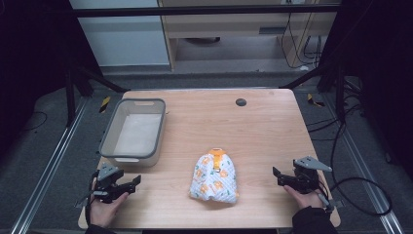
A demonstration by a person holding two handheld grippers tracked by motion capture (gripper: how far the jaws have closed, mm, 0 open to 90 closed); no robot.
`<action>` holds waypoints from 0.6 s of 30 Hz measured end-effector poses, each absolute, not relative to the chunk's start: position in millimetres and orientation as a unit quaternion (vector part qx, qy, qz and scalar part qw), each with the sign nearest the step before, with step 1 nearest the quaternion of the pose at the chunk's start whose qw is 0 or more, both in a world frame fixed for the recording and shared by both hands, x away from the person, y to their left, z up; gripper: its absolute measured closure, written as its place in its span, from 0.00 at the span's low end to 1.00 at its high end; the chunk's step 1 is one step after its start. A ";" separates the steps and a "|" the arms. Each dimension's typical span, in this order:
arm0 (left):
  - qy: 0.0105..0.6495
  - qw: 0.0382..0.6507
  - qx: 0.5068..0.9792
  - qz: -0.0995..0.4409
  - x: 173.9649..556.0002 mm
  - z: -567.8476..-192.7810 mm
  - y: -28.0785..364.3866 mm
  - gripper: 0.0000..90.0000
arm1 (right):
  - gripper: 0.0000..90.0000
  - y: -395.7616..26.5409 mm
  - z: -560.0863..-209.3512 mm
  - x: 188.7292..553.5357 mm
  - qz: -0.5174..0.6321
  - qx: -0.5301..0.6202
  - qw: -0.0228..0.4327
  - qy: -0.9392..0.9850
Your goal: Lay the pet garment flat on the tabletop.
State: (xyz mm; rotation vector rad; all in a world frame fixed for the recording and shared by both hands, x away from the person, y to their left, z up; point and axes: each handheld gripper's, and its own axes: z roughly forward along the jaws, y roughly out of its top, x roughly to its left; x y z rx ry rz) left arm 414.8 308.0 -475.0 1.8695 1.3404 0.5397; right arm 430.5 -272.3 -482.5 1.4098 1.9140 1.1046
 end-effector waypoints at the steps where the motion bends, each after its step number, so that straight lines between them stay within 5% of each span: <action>1: 0.525 0.381 0.733 0.203 413.8 -474.3 306.9 0.30 | 0.18 -273.2 -481.9 429.3 0.410 0.518 0.257 0.706; 18: 0.504 0.427 0.721 0.210 405.7 -439.7 307.3 0.31 | 0.24 -266.0 -463.4 427.6 0.434 0.492 0.245 0.714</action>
